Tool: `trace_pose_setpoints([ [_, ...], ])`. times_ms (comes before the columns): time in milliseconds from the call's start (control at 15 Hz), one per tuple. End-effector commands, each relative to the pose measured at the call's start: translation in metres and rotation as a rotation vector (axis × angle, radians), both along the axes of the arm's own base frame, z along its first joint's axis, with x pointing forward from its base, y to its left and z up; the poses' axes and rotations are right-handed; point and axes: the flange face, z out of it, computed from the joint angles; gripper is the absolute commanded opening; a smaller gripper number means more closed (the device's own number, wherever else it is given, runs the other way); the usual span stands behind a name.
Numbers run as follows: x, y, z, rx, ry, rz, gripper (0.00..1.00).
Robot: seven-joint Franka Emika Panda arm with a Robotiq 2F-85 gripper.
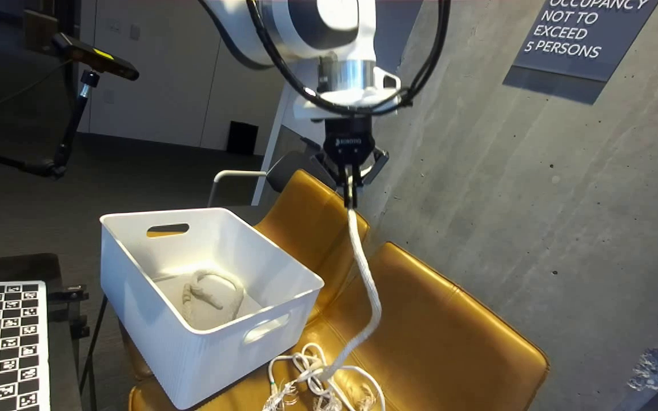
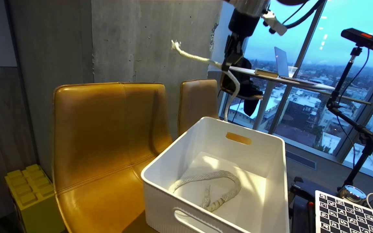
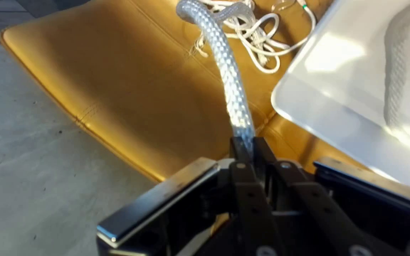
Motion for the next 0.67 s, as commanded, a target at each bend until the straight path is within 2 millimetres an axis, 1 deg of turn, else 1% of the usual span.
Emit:
trace_pose_setpoints([
  [0,-0.031,0.046,0.084,0.035,-0.105,-0.012,0.02],
  [200,-0.057,0.084,0.157,0.024,-0.229,0.006,0.02],
  [333,-0.079,0.108,0.205,0.025,-0.293,0.021,0.02],
  [467,-0.106,0.131,0.25,0.034,-0.348,0.033,0.02],
  [600,-0.137,0.153,0.294,0.047,-0.378,0.051,0.02],
])
